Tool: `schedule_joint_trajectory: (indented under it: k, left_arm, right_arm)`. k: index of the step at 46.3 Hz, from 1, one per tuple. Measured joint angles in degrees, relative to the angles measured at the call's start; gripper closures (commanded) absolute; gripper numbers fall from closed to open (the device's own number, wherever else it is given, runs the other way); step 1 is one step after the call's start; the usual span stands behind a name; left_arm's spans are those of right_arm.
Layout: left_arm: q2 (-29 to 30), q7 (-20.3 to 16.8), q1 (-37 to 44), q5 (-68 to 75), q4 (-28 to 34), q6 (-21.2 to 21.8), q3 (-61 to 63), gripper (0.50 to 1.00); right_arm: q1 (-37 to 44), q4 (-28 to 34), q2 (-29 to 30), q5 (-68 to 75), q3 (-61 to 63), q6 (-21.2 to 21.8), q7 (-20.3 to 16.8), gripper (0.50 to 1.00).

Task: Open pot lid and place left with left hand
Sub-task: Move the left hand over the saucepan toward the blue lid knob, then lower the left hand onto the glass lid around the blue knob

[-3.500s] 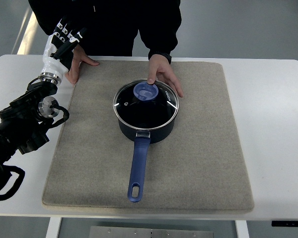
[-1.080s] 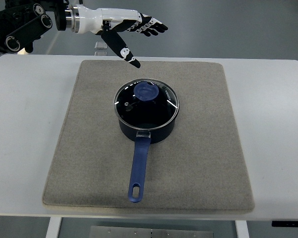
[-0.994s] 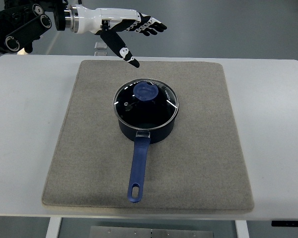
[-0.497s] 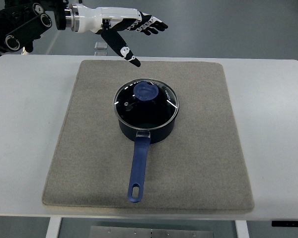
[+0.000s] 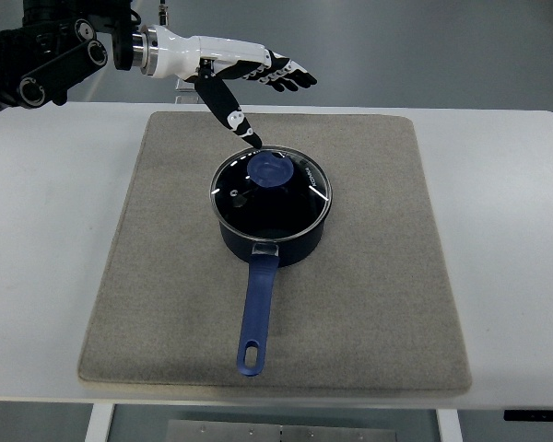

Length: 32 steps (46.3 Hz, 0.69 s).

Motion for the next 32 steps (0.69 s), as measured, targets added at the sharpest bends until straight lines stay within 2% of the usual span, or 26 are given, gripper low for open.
schedule_joint_trajectory:
  k: [32]
  left_arm:
    - [1.9,0.0,-2.9,15.6,-6.0,0.0,-0.2,0.525]
  right_arm:
    - [0.0,0.0,0.0,0.0,0.0,0.0,0.0,0.585]
